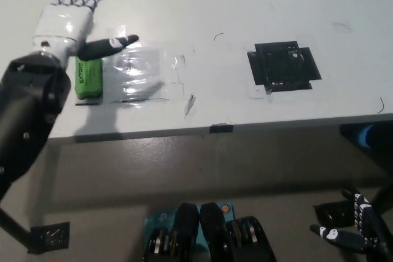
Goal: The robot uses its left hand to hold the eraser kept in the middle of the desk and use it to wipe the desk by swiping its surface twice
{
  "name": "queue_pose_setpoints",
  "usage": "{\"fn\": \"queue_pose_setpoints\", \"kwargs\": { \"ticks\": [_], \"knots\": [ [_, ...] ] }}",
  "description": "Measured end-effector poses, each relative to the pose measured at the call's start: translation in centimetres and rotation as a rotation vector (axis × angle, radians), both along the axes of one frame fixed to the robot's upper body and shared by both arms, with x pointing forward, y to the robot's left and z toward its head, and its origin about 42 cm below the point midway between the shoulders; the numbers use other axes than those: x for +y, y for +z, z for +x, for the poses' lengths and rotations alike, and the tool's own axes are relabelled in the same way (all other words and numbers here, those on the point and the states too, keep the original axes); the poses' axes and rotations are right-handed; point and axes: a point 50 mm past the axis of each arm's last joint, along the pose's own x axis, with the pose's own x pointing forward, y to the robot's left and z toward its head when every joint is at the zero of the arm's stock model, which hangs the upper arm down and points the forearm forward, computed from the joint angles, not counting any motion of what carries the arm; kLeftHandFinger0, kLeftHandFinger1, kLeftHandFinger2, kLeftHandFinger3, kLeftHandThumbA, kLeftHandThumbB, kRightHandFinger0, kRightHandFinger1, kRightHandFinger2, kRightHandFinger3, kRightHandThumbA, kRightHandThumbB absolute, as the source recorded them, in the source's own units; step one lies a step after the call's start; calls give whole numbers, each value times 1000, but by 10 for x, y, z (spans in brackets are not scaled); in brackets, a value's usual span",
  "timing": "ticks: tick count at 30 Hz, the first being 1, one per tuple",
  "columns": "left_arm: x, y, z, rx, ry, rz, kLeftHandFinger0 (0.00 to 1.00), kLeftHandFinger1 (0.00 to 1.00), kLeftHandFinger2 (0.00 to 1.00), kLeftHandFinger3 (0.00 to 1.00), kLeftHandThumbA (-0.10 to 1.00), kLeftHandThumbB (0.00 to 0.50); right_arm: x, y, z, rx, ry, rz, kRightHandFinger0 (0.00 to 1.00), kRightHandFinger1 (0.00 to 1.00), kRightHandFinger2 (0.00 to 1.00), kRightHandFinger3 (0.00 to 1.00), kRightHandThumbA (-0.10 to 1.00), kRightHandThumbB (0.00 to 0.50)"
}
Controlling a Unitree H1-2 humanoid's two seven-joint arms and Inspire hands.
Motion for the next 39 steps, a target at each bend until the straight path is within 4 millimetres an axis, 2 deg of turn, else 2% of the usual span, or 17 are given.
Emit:
{"fn": "queue_pose_setpoints", "kwargs": {
  "ticks": [3,4,8,10,16,20,23,32,35,39],
  "knots": [
    [-1,-18,-6,29,-1,-49,1000,1000,1000,1000,1000,291,0,0,0,0,0,1,1000,1000,1000,1000,961,127],
    [-1,-22,-7,37,1,-60,1000,1000,1000,1000,1000,306,0,0,0,0,-1,1,1000,1000,1000,1000,960,116],
    [4,-29,-9,57,16,-86,1000,1000,1000,1000,1000,276,0,0,0,0,0,0,1000,1000,1000,1000,969,93],
    [7,-33,-10,66,21,-93,1000,1000,1000,1000,1000,263,0,0,0,0,0,-2,1000,1000,1000,1000,977,98],
    [16,-52,-11,122,52,-101,1000,1000,1000,1000,1000,271,1,0,0,1,4,-4,1000,1000,1000,1000,967,106],
    [23,-67,-10,162,75,-94,1000,1000,1000,1000,1000,267,2,0,0,1,7,-1,1000,1000,1000,1000,989,130],
    [26,-73,-8,177,89,-88,1000,1000,1000,1000,1000,287,2,0,1,0,9,-2,1000,1000,1000,1000,988,131],
    [16,-91,-5,207,89,-104,1000,1000,1000,1000,1000,325,-1,2,3,-5,7,-1,1000,1000,1000,1000,968,157],
    [9,-99,-3,216,83,-114,1000,1000,1000,1000,1000,313,-1,3,4,-9,8,0,1000,1000,1000,1000,967,144],
    [1,-103,-3,216,70,-127,1000,1000,1000,1000,1000,312,-1,5,6,-15,8,-1,1000,1000,1000,1000,957,154]
  ]
}}
